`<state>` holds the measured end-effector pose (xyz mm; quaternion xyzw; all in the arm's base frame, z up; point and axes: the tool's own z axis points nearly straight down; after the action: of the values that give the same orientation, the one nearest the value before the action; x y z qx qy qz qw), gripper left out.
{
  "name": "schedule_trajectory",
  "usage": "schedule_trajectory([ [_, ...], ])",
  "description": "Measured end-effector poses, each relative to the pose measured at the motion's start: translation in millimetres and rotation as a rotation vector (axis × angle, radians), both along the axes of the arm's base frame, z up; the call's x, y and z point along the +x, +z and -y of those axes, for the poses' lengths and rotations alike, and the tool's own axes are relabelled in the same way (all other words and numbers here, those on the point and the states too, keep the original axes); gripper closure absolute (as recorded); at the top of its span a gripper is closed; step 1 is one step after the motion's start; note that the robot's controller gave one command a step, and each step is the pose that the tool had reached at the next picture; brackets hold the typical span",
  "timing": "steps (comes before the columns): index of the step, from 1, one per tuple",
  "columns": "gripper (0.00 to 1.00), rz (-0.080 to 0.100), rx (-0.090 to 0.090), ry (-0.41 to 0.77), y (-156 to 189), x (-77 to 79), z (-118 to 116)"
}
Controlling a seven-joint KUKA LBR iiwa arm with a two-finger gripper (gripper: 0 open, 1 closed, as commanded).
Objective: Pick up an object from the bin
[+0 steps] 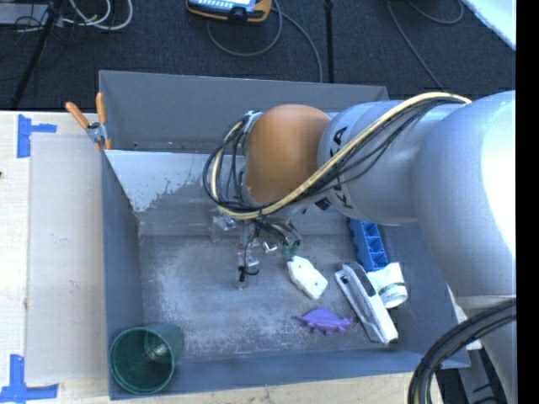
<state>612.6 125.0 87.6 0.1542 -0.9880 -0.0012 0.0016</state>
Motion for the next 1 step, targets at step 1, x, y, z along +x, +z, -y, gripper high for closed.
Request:
schedule_trajectory([
  [1,0.0,0.001,0.0,-0.1,-6.2,-1.0,34.7],
])
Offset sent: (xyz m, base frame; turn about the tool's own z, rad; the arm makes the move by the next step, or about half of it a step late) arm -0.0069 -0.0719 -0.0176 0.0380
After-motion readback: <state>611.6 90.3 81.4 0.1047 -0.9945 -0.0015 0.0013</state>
